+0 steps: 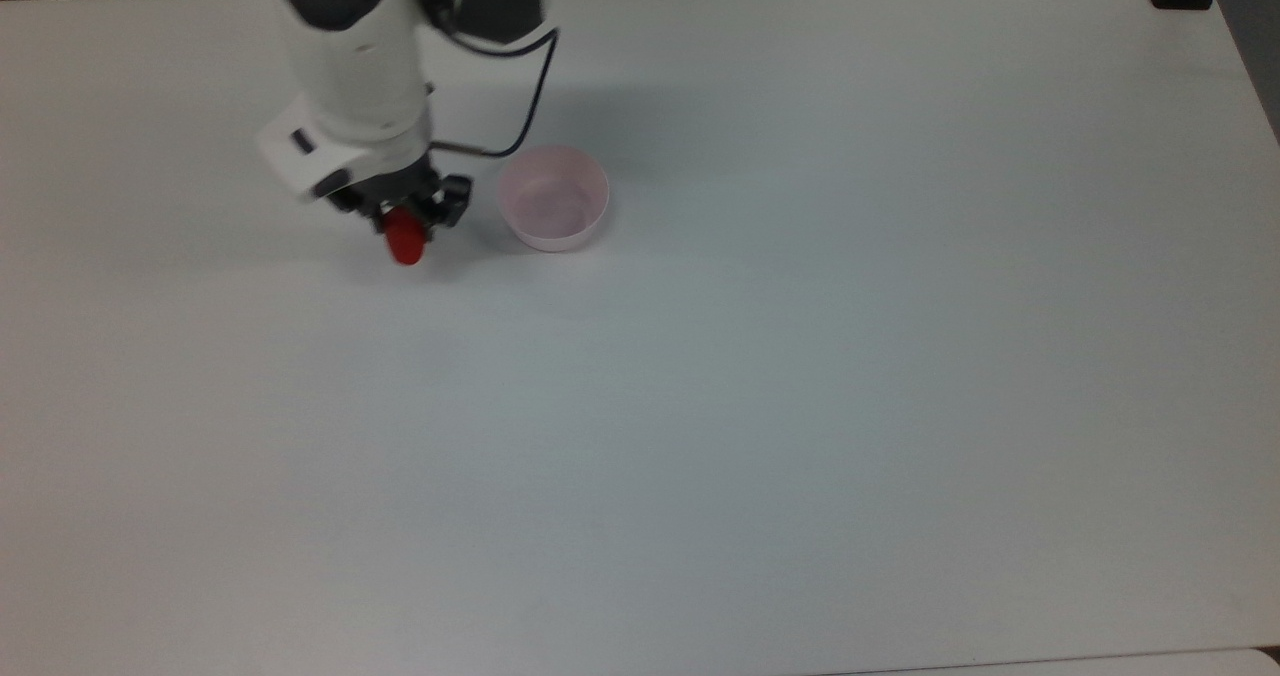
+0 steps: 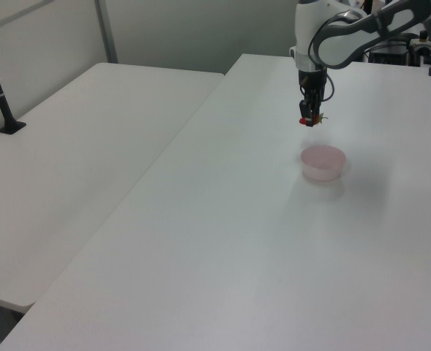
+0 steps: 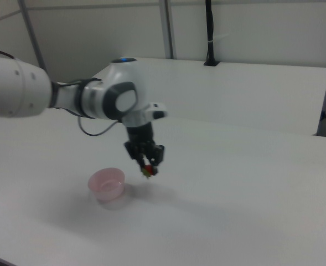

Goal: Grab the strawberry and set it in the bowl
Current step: 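Lift the strawberry and carry it over the pink bowl, then lower the strawberry into the bowl and open the gripper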

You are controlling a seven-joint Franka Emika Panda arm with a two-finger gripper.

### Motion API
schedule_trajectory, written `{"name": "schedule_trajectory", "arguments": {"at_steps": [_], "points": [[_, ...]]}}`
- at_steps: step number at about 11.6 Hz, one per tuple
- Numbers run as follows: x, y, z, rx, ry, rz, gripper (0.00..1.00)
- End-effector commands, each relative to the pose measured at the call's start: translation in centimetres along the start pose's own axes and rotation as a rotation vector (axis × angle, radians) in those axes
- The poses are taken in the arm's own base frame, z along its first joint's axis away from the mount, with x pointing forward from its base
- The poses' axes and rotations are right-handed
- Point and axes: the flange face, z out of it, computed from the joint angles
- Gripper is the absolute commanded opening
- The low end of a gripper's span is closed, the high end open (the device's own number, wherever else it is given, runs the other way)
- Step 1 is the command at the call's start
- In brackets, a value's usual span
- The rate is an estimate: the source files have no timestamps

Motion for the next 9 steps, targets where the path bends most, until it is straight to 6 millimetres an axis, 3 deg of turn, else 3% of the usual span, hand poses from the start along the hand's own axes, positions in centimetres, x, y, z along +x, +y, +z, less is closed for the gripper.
{"name": "schedule_trajectory", "arguments": {"at_steps": [1, 3, 4, 5, 7, 9], "points": [[-5.6, -6.2, -2.3, -0.034, -0.086, -0.104, 0.22], [-6.1, -9.7, -2.3, -0.044, -0.105, -0.104, 0.25], [-6.2, -10.5, -2.1, -0.047, -0.108, -0.102, 0.39], [-6.2, -11.0, -2.2, -0.046, -0.106, -0.106, 0.71], [-6.3, -13.2, -4.2, -0.044, -0.096, -0.115, 1.0], [-6.6, -14.7, -7.4, -0.061, -0.124, -0.102, 1.0]]}}
